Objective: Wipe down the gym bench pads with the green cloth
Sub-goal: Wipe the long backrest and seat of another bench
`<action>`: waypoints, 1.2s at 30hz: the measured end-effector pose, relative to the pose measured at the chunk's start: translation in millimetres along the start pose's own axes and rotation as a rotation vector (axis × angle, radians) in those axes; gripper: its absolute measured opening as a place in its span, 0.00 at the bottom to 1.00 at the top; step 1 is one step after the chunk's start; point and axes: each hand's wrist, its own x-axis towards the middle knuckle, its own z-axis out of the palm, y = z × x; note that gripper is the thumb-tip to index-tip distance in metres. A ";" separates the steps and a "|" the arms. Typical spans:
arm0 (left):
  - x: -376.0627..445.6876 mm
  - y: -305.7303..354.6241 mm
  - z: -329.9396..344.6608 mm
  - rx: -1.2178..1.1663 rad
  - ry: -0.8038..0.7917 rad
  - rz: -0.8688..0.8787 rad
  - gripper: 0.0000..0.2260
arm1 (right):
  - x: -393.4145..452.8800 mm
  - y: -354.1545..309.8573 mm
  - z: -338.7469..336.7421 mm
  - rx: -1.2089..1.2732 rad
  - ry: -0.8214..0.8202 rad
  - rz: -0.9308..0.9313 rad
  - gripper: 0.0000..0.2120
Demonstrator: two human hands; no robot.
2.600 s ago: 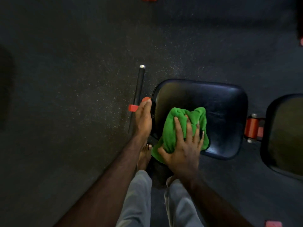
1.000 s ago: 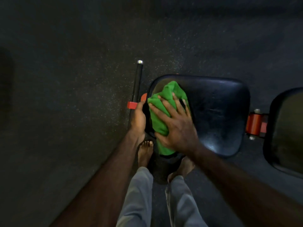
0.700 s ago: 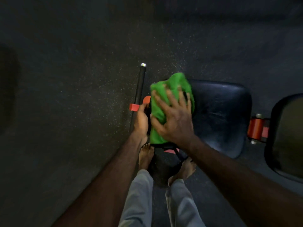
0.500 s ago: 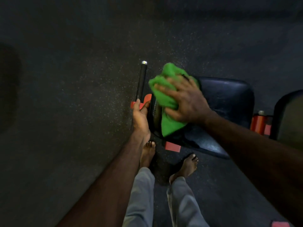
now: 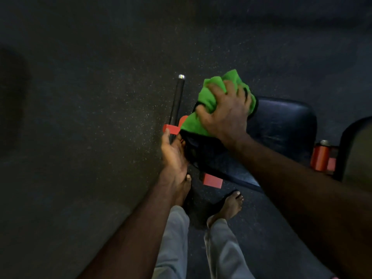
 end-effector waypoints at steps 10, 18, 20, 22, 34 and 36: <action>8.6 8.8 9.1 0.146 0.030 0.079 0.26 | -25.6 8.9 4.3 0.031 -0.009 -0.135 0.36; 8.7 2.7 13.0 0.347 0.103 0.279 0.19 | -30.7 40.7 -5.0 -0.106 -0.152 -0.500 0.39; 7.8 1.4 15.7 0.475 0.121 0.363 0.18 | -21.7 44.7 -8.9 -0.051 -0.090 -0.252 0.41; 3.2 -0.6 21.6 0.565 0.132 0.449 0.23 | -27.5 27.9 -6.6 0.019 -0.033 0.021 0.41; 0.9 -6.7 73.2 1.133 0.050 1.095 0.23 | -37.6 88.8 -24.0 0.046 0.094 0.276 0.38; -0.2 -13.6 84.3 1.197 0.019 1.136 0.23 | -54.5 72.5 -18.9 0.054 0.037 0.236 0.37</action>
